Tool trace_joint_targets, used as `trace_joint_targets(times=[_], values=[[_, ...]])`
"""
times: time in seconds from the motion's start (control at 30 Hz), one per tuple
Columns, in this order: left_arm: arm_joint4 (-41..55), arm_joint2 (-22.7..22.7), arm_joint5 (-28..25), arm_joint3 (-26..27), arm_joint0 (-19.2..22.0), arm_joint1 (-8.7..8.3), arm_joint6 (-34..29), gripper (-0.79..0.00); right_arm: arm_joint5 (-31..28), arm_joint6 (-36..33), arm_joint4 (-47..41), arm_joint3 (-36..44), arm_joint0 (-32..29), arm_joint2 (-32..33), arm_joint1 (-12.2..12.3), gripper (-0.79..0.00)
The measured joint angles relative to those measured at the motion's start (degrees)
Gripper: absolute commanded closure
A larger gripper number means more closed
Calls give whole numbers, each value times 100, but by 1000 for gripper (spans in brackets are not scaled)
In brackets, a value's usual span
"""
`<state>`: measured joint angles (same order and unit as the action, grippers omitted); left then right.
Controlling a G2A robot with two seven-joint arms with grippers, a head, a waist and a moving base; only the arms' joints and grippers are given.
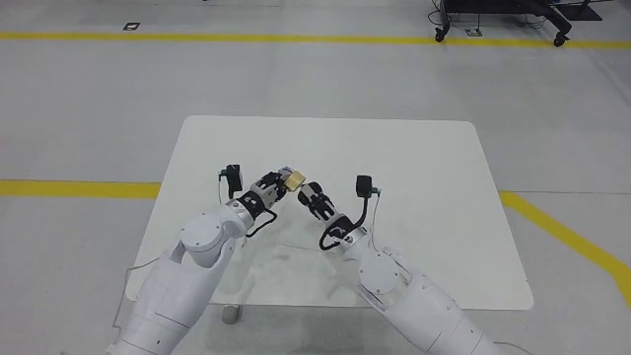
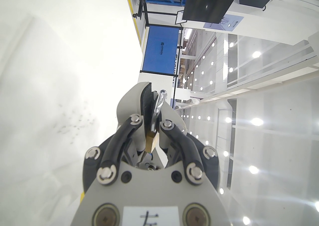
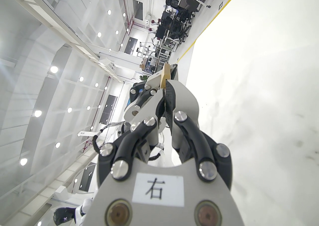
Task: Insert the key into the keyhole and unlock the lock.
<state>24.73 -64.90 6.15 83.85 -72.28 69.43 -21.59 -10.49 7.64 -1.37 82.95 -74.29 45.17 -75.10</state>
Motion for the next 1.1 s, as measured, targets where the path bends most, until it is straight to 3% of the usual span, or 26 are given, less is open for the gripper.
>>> trace_joint_targets(times=[0.1,0.13,0.17,0.73,0.77,0.8,0.83,0.93,1.1], values=[[-32,7,3,-22,12,6,-36,0,30,2,20,-7,10,34,-27,0],[-38,7,8,-29,17,9,-43,0,32,6,20,-11,13,45,-40,-299],[-40,6,10,-33,20,11,-47,0,21,11,11,-11,12,53,-49,-785],[389,-205,-282,5,-38,70,53,0,-206,-173,-278,116,-122,180,-68,-785],[410,-222,-318,8,-43,72,46,0,-311,-358,-494,178,-183,255,-54,-711],[440,-239,-353,10,-51,74,37,0,-420,-589,-734,235,-244,344,-34,-468],[507,-262,-382,11,-66,78,15,0,-548,-943,-1061,296,-319,475,-1,-363],[626,-304,-413,38,-87,81,-95,0,-634,-1899,-1846,367,-457,760,75,-286],[625,-319,-521,93,-121,67,-561,0,-388,-2990,-2692,334,-481,998,126,-317]])
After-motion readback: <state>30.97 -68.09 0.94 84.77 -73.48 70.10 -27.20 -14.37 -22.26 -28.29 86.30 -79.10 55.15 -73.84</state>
